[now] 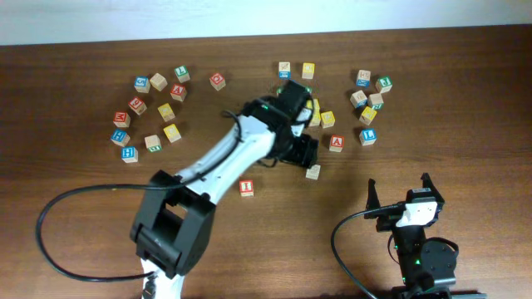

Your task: Spell out ICRA

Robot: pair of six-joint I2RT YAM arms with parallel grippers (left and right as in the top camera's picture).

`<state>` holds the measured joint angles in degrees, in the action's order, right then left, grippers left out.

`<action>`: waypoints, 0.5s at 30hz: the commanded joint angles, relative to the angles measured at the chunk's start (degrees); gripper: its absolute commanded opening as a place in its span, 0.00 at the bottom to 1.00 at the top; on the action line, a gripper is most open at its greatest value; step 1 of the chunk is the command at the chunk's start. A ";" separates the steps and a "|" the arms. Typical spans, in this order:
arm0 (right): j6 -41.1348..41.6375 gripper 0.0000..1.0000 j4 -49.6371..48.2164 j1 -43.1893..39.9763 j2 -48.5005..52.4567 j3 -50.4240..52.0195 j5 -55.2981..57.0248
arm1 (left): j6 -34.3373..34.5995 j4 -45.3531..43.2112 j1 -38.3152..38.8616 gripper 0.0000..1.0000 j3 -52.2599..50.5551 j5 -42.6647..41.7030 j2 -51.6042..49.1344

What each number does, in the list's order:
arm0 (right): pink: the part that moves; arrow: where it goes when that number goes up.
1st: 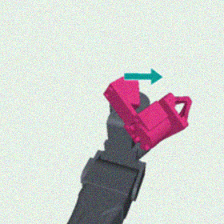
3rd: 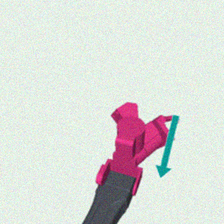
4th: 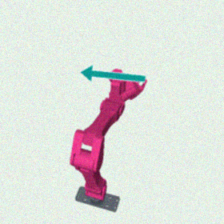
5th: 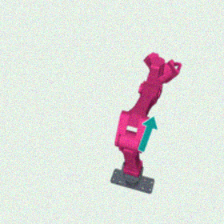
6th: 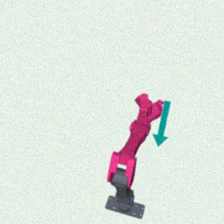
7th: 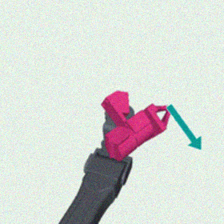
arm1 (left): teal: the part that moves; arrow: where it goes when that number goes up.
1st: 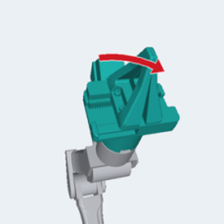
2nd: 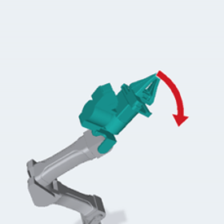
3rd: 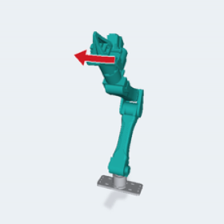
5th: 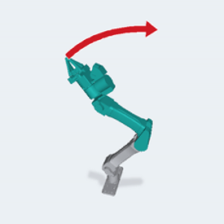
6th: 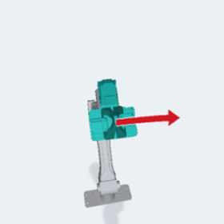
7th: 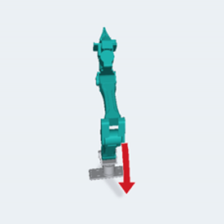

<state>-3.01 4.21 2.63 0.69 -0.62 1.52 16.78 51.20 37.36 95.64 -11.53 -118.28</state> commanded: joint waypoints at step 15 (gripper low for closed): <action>0.02 0.98 0.35 -0.46 -0.37 0.31 0.68 | 12.33 -5.75 12.59 0.56 -0.02 26.97 -5.60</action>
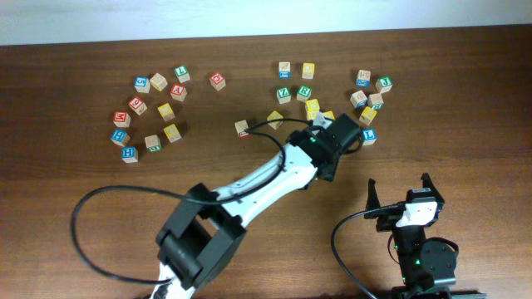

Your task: Spell out ICRA

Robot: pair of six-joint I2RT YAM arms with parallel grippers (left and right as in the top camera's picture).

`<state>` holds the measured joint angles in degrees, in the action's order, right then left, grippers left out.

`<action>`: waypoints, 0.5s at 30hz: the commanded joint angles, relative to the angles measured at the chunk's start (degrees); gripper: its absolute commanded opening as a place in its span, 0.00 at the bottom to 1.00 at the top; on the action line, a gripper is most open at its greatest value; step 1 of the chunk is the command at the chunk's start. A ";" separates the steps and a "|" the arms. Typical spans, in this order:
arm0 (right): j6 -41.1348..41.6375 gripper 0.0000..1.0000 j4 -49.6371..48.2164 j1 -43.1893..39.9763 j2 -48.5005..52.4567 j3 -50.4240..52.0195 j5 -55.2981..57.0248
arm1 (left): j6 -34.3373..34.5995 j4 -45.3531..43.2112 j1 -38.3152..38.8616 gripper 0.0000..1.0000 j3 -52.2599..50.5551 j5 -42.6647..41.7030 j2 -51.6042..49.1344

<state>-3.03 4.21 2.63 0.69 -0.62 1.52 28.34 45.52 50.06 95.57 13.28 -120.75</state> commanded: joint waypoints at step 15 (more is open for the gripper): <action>0.04 0.98 0.35 -0.46 -0.37 0.31 0.68 | 0.76 -0.26 0.83 0.39 0.04 1.99 -5.20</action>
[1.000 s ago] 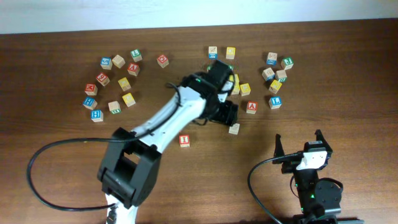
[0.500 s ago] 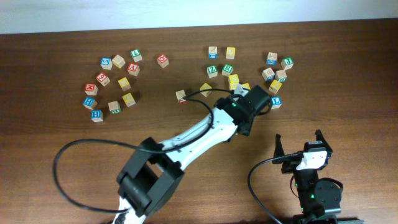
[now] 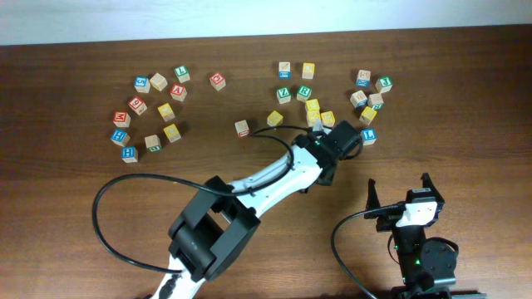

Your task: Spell out ICRA

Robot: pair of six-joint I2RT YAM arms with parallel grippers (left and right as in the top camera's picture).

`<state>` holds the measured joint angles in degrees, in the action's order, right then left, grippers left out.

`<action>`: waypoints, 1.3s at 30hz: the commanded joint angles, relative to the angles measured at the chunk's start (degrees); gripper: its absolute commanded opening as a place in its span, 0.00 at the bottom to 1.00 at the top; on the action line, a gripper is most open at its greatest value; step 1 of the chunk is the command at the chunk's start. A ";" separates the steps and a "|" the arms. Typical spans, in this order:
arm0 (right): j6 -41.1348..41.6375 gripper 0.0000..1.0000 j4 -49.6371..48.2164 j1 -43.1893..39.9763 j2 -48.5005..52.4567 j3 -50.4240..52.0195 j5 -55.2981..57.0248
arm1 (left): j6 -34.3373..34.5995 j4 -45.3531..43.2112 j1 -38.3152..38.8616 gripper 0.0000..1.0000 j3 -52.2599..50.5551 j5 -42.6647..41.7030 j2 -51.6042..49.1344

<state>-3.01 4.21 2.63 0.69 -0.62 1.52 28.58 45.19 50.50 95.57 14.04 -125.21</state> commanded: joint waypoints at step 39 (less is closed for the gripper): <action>0.02 0.98 0.35 -0.46 -0.37 0.31 0.68 | -6.14 -3.67 -17.75 0.26 0.15 -48.41 -4.81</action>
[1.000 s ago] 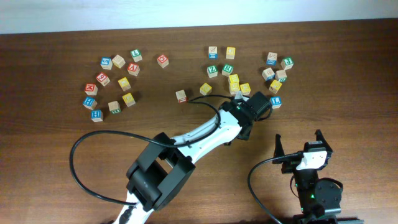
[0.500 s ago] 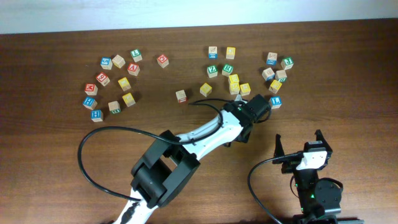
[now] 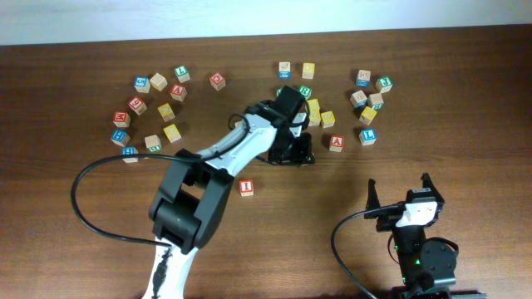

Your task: Spell out ICRA

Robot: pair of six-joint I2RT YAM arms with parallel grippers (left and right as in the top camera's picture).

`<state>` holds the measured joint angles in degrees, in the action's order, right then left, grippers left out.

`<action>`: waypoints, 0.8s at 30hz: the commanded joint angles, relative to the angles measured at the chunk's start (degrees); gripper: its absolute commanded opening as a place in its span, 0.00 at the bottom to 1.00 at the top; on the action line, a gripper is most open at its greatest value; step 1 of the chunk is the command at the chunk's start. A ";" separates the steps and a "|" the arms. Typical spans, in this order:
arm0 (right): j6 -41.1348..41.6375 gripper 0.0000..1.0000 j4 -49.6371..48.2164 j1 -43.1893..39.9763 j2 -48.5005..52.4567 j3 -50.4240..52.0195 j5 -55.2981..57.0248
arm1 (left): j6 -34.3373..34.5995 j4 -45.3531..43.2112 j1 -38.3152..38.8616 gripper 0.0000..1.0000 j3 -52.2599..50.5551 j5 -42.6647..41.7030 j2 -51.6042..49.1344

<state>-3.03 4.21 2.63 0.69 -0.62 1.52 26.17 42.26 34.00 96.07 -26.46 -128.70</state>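
Note:
Lettered wooden blocks lie scattered over the brown table. A red I block (image 3: 246, 188) sits alone toward the front middle, and a red A block (image 3: 336, 143) lies right of centre. My left gripper (image 3: 299, 156) is low over the table between them, just left of the A block. Its body hides its jaws, and whether it holds a block cannot be told. The arm covers the blocks behind it. My right gripper (image 3: 400, 191) rests at the front right, open and holding nothing.
A cluster of blocks (image 3: 154, 108) lies at the back left and another (image 3: 370, 100) at the back right. A few more blocks (image 3: 307, 71) sit at the back middle. Black cables (image 3: 83, 208) loop over the front of the table.
My left arm has swung back from the right, where its gripper was by the yellow and blue blocks, to the middle. The red A block shows again. My right arm has not moved.
My left gripper first stood at the middle with a tan block just in front of it. At the following two moments it was reaching right, over the A block's spot. Now it is back at the middle and the tan block no longer shows.

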 commanded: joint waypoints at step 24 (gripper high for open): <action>0.04 0.98 0.35 -0.46 -0.37 0.31 0.68 | -17.11 26.97 -3.98 0.50 24.37 11.47 -8.83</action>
<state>-3.03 4.21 2.63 0.69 -0.62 1.52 15.11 64.16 30.02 111.04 -23.73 -136.14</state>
